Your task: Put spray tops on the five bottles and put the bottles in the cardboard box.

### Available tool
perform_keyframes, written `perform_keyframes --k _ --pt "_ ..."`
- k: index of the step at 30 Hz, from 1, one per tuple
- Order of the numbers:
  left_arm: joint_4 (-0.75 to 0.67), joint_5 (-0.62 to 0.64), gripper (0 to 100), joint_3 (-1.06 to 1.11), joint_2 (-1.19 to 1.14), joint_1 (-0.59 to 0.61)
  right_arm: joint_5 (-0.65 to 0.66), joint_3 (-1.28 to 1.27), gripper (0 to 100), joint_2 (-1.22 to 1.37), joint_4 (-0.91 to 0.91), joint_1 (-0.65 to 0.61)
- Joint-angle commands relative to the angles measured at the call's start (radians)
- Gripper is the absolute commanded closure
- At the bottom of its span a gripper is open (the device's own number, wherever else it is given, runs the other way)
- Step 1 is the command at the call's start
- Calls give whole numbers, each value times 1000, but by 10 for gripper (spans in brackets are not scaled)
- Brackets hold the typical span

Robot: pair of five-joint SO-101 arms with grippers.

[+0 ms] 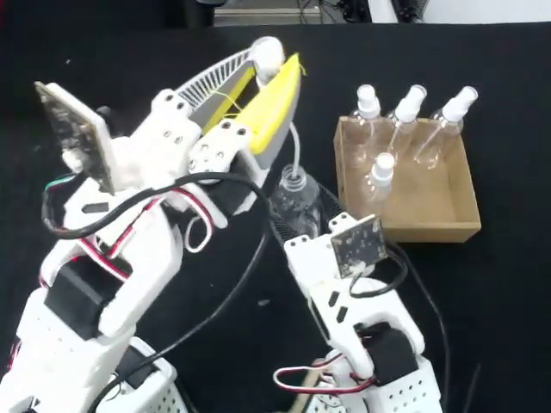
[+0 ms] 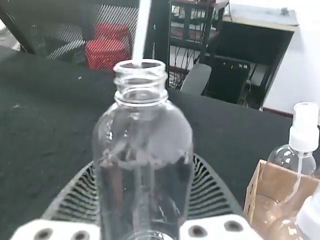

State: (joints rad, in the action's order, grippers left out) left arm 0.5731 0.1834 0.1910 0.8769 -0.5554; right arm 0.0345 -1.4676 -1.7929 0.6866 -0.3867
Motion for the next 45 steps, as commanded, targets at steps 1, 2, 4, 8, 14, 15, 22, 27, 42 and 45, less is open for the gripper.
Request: perform_keyframes --k 1,2,4,8,14,15,22,27,42,45 --pt "-31 14 970 19 0 -19 -5 8 988 -22 -34 -11" --pt "-31 14 970 28 2 -18 -5 8 988 -22 -34 -11" --pt "-31 14 970 47 9 -18 -5 8 988 -22 -34 -11" --pt "-21 14 970 87 11 -24 -5 13 988 -22 -34 -8" --pt "-21 20 970 232 68 -30 -5 16 988 -22 -31 -6" --pt "-21 20 962 263 91 -31 -5 16 988 -22 -31 -6" --pt "6 23 817 460 292 -30 -5 16 988 -22 -34 -8" --pt "81 18 816 440 351 -21 -5 15 988 -22 -34 -9" --pt "183 21 815 343 322 205 2 251 979 -15 229 180" --pt "272 21 815 360 356 265 25 352 976 -10 296 361"
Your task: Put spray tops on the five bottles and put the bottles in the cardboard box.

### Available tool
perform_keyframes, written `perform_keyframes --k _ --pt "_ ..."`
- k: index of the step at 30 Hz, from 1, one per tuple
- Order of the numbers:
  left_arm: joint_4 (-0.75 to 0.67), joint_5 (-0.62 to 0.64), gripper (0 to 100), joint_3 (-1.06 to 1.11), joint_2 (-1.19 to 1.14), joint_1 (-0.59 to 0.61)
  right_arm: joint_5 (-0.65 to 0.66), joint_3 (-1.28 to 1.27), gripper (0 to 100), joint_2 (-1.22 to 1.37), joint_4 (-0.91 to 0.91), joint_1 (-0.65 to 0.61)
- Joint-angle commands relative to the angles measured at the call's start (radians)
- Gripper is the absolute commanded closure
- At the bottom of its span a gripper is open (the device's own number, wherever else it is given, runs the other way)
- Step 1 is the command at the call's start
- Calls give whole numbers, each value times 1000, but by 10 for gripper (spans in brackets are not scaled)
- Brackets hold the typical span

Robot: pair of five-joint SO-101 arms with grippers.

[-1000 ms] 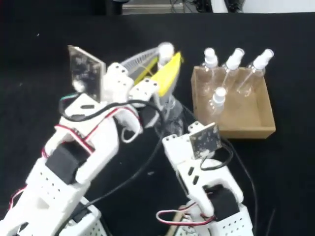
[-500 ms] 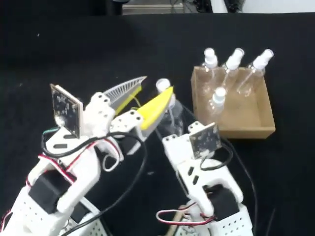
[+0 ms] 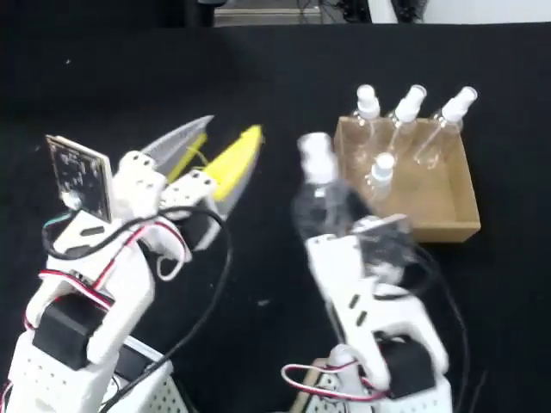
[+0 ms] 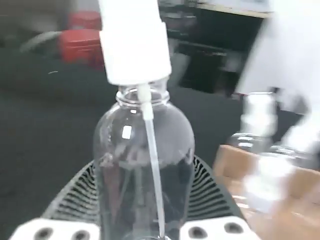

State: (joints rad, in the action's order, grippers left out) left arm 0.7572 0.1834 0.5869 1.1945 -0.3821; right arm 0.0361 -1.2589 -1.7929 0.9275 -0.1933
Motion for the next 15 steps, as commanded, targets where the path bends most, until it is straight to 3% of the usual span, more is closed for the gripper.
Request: perform_keyframes --k 1,7,15 --pt "110 18 815 -22 51 101 49 166 978 -10 77 232" --pt "98 20 815 162 160 189 186 232 980 61 123 606" --pt "-157 14 815 529 264 312 201 286 981 446 -89 867"
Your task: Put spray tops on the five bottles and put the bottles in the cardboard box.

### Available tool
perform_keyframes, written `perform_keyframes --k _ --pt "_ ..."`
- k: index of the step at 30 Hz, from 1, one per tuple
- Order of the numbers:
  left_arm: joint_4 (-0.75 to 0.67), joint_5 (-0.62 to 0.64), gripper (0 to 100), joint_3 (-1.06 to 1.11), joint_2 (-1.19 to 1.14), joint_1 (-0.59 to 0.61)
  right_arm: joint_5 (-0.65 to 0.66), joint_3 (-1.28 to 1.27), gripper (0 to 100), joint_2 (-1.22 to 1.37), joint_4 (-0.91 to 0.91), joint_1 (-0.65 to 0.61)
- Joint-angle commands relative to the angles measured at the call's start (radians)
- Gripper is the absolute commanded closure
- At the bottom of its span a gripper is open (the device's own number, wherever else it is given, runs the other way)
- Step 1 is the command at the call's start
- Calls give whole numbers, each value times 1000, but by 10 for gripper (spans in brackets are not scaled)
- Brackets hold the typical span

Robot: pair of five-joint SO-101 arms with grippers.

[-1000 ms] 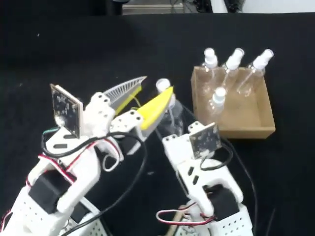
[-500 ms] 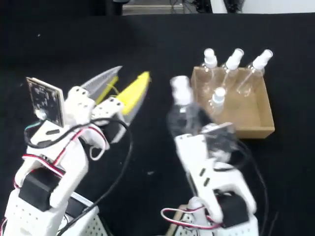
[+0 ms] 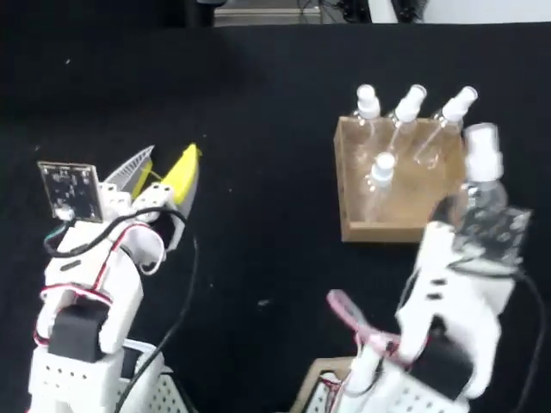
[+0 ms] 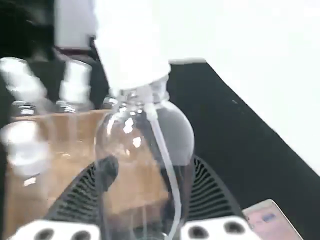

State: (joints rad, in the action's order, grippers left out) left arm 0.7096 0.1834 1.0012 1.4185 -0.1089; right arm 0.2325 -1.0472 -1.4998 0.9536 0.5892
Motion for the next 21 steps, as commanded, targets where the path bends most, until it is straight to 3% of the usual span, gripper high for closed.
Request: perform_keyframes --k 1,9,16,21 --pt "-118 17 815 136 41 38 5 76 981 202 -161 109" --pt "-133 23 815 260 46 -36 5 42 981 578 -620 255" --pt "-370 25 820 481 51 -42 -75 53 981 940 -1082 318" --pt "-457 183 820 579 51 -41 -87 56 981 1168 -1378 321"
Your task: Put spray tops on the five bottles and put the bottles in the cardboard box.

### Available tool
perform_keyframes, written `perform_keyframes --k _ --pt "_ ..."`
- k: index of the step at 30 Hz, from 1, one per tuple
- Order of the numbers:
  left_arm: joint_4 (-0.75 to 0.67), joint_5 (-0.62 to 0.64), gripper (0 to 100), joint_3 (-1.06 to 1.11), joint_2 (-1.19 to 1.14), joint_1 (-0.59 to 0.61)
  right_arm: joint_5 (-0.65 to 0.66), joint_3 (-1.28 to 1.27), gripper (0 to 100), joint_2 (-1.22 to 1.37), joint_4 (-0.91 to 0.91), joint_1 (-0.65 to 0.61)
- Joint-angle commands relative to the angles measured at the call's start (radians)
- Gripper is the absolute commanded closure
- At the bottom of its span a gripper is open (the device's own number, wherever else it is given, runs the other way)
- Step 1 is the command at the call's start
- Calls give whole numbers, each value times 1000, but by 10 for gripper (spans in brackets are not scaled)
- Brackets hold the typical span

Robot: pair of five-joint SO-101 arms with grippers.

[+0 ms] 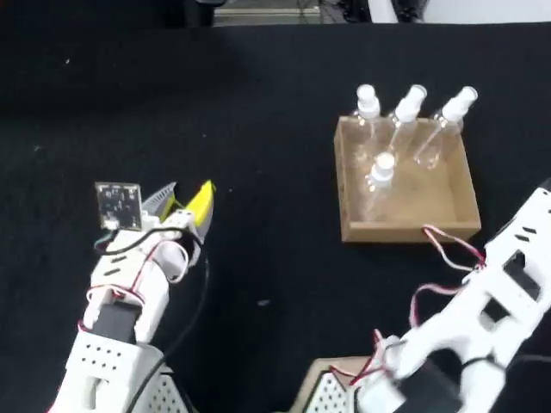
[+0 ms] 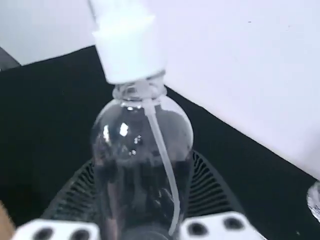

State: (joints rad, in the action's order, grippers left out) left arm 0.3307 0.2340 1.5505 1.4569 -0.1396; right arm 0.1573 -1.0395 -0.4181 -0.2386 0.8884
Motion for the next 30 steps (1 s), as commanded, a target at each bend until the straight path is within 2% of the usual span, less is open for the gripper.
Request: perform_keyframes --k 1,4,10,15,20,26,30 --pt "-92 160 820 39 12 -8 -12 59 981 128 -229 20" --pt "-104 178 820 65 12 -8 -25 111 981 249 -313 21" --pt "-107 176 820 110 12 -8 -160 308 981 533 -404 51" --pt "-115 176 820 122 12 -18 -166 496 979 796 -483 74" --pt "-199 181 820 157 3 -18 -167 670 980 1009 -592 98" --pt "-193 193 820 156 3 -12 -163 835 980 1161 -591 110" --pt "-193 278 820 156 3 -13 -161 871 977 1205 -591 115"
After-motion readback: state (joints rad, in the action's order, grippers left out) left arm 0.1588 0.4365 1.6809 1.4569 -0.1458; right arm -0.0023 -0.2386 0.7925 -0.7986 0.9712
